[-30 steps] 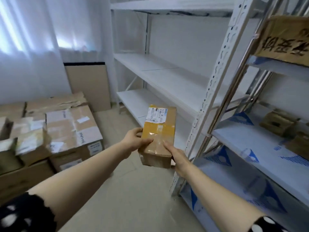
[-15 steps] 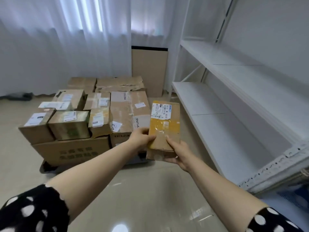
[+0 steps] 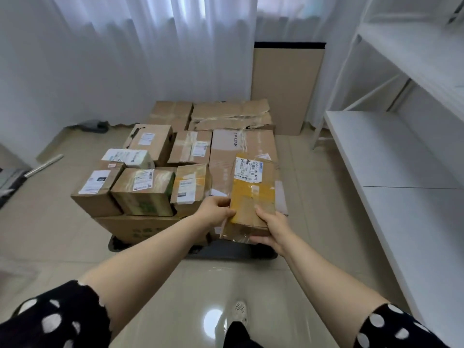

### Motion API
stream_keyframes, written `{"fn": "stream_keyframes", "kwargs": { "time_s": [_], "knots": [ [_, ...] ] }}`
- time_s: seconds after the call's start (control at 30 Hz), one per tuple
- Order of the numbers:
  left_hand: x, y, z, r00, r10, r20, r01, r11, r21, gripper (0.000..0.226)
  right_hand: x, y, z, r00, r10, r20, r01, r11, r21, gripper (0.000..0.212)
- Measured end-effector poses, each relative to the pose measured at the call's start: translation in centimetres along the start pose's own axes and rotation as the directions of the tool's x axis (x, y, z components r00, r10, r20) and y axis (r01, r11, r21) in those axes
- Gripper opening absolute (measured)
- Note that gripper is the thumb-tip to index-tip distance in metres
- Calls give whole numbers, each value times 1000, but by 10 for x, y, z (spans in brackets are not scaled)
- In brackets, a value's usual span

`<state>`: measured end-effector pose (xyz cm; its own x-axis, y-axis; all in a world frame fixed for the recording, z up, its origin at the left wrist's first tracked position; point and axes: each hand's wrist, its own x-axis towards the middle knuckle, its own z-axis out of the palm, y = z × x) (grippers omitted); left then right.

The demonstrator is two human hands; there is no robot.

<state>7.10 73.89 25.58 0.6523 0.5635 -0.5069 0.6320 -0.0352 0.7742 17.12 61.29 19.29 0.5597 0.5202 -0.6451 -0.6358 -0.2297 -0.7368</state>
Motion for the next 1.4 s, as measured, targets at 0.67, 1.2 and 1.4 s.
{"fn": "stream_keyframes", "kwargs": {
  "time_s": [0.67, 1.2, 1.4],
  "knots": [
    [207, -67, -76, 983, -154, -99, 183, 841, 510, 50, 219, -20, 73, 974, 218, -52, -223, 967, -126, 22],
    [292, -110, -73, 992, -96, 80, 42, 858, 512, 79, 302, 14, 101, 978, 198, -68, -206, 968, -143, 37],
    [304, -120, -68, 992, -83, 96, 16, 830, 557, 78, 311, 21, 102, 977, 189, -96, -205, 958, -201, 45]
  ]
}}
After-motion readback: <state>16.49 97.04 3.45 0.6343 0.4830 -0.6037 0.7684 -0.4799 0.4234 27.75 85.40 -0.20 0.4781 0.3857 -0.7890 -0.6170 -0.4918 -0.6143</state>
